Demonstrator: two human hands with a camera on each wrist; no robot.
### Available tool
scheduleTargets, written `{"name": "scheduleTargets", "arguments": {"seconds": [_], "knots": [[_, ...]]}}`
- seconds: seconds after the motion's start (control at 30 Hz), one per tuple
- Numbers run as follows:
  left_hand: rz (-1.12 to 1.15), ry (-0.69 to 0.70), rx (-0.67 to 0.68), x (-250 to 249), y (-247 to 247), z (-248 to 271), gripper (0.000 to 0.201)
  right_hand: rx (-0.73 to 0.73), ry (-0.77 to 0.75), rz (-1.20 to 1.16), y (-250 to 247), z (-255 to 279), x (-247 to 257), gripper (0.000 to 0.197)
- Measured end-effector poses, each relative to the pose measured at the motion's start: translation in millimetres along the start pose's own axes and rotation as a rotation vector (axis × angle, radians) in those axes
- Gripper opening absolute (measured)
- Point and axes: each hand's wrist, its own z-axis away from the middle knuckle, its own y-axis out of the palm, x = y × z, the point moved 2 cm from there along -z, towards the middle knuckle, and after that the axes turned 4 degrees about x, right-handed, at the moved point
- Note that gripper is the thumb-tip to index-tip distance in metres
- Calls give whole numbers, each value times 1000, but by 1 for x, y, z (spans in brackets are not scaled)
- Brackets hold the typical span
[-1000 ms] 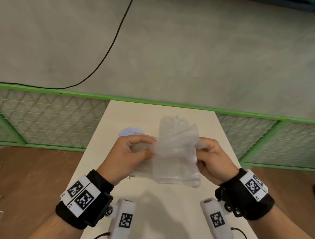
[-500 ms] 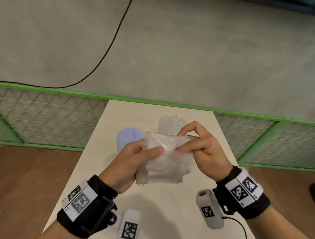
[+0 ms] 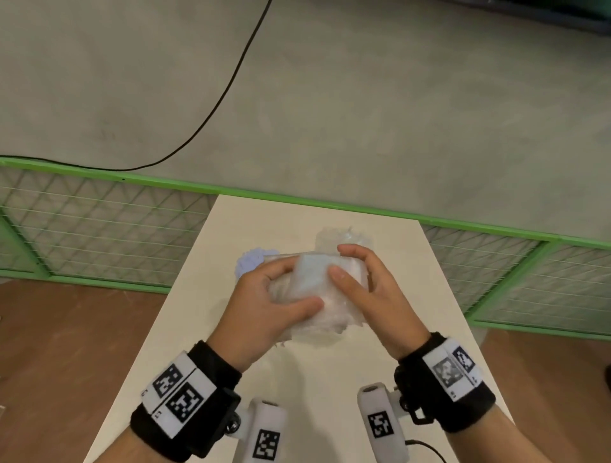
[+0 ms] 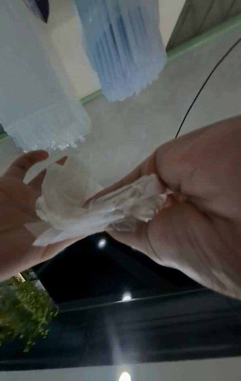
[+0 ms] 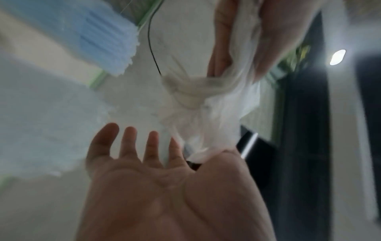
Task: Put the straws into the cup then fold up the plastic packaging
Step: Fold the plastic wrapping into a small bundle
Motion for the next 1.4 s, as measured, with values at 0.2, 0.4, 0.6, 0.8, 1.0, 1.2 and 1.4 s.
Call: {"name": "scheduleTargets", "arguments": {"seconds": [0.2,0.4,0.6,0.8,1.0,1.2,1.4], "knots": [[67,-35,121,7,-13,0,75,92,70,-327,20,-5,-13,46],[58,50,97,2,-19,0,25,-60,-285,403,30,-14,-6,36],[-122,134,-93,10,-39,-5,25,-95,37,68,52,-21,-5,66],[-24,145,-46,21,-62,-4,26,116,71,-24,63,-28,-12,36],[118,-112,279,18,-94,-6,55,258,-29,276,60,-20,-9,41],[-191,-278,594,14,-78,-14,40,370,-49,485,52,-18,8,50],[-65,-109,207,22,-47,-25,43,100,79,-197,27,-1,-16,99]]}}
